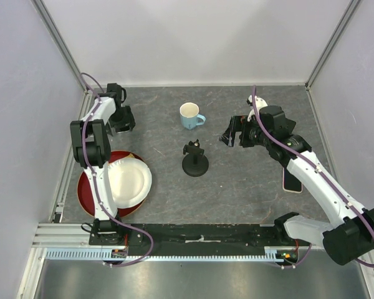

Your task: Place the phone on the phone stand

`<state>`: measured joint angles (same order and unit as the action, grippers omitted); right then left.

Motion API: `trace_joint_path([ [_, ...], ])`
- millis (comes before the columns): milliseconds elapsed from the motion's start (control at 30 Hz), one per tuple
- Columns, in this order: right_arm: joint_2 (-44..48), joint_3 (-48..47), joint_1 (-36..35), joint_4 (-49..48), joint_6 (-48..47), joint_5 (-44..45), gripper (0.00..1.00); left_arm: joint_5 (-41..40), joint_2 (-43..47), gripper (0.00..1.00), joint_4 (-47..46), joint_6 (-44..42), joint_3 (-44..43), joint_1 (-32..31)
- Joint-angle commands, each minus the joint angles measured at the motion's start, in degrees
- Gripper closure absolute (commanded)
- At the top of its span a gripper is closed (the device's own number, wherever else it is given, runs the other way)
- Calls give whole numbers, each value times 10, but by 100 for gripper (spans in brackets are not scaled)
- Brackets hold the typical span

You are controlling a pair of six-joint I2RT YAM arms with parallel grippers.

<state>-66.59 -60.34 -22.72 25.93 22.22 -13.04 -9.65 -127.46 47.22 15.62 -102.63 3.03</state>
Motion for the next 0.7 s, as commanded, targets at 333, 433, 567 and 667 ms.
trace_joint_path([
  [333,17,-13,0,-20,7,2,2,-39,-167,3,135,-28,-247,-11],
  [433,13,-12,0,-20,6,4,2,-31,-197,4,160,-38,-304,-10],
  [567,3,-16,0,-19,5,6,2,-27,-212,9,166,-40,-337,-10],
  [667,0,-20,0,-20,6,5,2,-27,-220,17,167,-43,-333,-7],
])
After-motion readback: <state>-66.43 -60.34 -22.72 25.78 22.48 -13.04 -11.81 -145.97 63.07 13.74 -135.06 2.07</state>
